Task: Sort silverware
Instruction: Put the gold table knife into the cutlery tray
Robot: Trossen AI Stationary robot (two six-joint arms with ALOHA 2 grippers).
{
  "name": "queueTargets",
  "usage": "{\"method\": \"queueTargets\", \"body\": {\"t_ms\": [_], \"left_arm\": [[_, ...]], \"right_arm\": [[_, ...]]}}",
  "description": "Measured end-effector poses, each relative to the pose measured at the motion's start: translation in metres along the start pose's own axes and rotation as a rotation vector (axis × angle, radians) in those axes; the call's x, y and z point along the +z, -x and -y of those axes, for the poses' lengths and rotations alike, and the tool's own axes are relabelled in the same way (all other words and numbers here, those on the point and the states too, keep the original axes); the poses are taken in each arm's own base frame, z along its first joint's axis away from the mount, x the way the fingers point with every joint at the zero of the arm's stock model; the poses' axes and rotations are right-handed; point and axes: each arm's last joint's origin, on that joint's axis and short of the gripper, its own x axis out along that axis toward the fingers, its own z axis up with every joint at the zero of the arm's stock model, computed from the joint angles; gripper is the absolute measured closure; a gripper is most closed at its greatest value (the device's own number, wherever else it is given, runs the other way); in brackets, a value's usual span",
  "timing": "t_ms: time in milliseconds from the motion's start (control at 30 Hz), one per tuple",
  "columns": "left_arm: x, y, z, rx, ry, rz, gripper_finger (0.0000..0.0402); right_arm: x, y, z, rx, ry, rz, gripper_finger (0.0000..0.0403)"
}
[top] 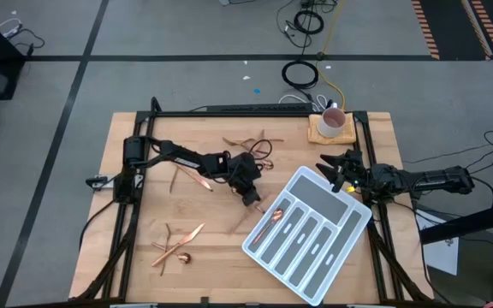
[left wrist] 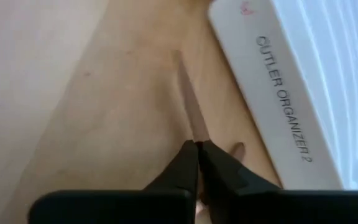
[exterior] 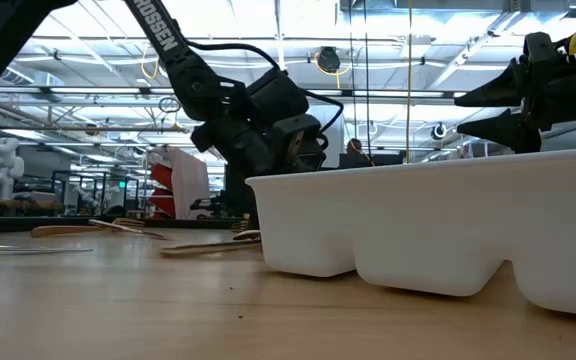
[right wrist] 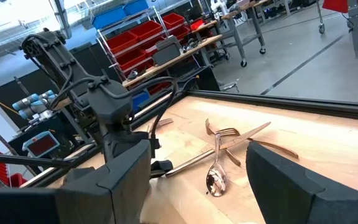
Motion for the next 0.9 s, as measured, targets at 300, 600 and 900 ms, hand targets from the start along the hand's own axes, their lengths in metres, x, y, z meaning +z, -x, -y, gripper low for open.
{"method": "queueTargets", "body": {"t_ms": [300, 600, 900], "left_arm": [[0.005, 0.005, -0.004, -0.021, 0.035, 0.013, 0.0399], [0.013, 0.022, -0.006, -0.004, 0.096, 0.044, 0.0400], [0.031, 0.051, -0.004, -0.020, 0.118, 0.143, 0.0401]], "right_arm": [[0.000, 0.000, 0.000, 0.000, 0.000, 0.000, 0.0156], [0.000, 0.000, 0.000, -0.001, 0.000, 0.001, 0.0156], [0.000, 0.000, 0.000, -0.001, -0.002, 0.000, 0.0156]]}}
